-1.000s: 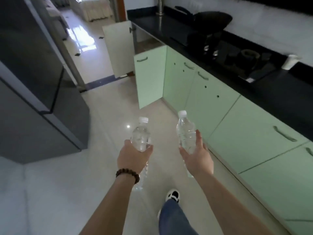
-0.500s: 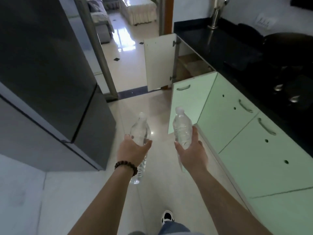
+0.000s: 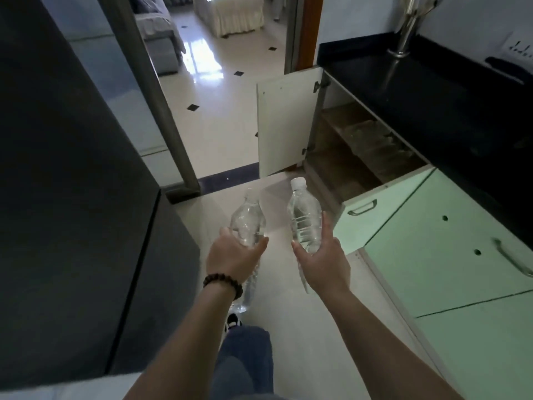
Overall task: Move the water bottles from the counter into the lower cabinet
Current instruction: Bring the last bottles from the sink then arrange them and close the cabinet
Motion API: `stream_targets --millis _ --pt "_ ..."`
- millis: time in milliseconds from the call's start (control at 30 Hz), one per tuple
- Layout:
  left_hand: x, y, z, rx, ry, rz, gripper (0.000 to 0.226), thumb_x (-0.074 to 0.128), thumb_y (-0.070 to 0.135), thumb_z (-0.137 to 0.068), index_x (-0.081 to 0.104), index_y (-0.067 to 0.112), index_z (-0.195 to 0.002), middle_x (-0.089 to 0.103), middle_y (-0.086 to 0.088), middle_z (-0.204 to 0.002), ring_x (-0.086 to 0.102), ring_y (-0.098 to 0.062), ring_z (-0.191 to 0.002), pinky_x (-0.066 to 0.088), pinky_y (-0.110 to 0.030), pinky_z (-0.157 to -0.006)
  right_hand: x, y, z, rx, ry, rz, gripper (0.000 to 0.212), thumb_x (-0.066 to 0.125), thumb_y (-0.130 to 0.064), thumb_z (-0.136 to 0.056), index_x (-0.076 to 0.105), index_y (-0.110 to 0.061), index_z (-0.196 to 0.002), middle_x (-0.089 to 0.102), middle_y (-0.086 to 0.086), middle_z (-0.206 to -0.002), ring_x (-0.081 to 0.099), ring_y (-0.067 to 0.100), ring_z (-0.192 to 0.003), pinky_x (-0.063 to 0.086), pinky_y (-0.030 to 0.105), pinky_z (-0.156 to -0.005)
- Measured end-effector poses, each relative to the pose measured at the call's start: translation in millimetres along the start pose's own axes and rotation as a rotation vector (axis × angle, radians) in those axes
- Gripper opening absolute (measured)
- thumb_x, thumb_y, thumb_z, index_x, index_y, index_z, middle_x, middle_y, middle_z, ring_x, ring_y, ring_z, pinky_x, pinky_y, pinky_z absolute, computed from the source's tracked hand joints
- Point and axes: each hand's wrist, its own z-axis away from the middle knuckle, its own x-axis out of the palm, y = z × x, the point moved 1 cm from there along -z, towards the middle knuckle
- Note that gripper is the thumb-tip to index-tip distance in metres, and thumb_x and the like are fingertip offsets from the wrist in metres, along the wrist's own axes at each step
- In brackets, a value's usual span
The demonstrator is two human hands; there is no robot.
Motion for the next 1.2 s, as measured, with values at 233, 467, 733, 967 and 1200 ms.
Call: stream_targets --millis 233,467,733,967,1200 --pt "-22 37 -171 0.103 -0.125 -0.094 0.066 0.065 0.073 -0.062 0.051 0.02 -0.1 0.06 0.004 -0.083 0.061 -0.015 -0.073 0.058 -0.038 -0.068 53 -70 -118 0.178 0.077 -0.009 0.084 0.058 -0.056 -0.083 0.011 -0.032 -0.148 0.056 0.005 -0.127 0.06 0.024 -0.103 0.05 0.035 -0.077" --pt "-2 88 -269 0.2 -0.26 -0.15 0.059 0.069 0.062 -0.071 0.051 0.016 -0.104 0.061 0.001 -0.089 0.061 -0.018 -0.08 0.052 -0.033 -0.069 67 -80 -198 0.326 0.15 -0.04 0.085 0.059 -0.055 -0.081 0.01 -0.033 -0.148 0.059 0.005 -0.124 0.06 0.023 -0.102 0.052 0.038 -0.081" --pt "66 153 -370 0.321 -0.406 -0.203 0.07 0.061 0.076 -0.058 0.051 0.023 -0.103 0.06 0.008 -0.09 0.061 -0.01 -0.08 0.057 -0.036 -0.073 86 -52 -303 0.56 0.221 -0.101 0.084 0.057 -0.052 -0.084 0.008 -0.032 -0.149 0.054 0.009 -0.131 0.058 0.026 -0.108 0.045 0.033 -0.08" --pt "113 238 -461 0.383 -0.492 -0.307 0.055 0.07 0.062 -0.069 0.049 0.022 -0.098 0.057 0.011 -0.084 0.058 -0.008 -0.076 0.053 -0.032 -0.07 86 -38 -419 0.733 0.321 -0.265 0.086 0.059 -0.054 -0.081 0.006 -0.039 -0.148 0.057 0.008 -0.126 0.06 0.027 -0.102 0.045 0.033 -0.076" --pt "165 280 -513 0.39 -0.604 -0.406 0.057 0.067 0.065 -0.067 0.047 0.023 -0.099 0.058 0.01 -0.085 0.058 -0.008 -0.074 0.052 -0.031 -0.067 82 -17 -476 0.83 0.381 -0.327 0.083 0.059 -0.053 -0.084 0.01 -0.036 -0.148 0.061 0.005 -0.119 0.058 0.019 -0.087 0.041 0.027 -0.069"
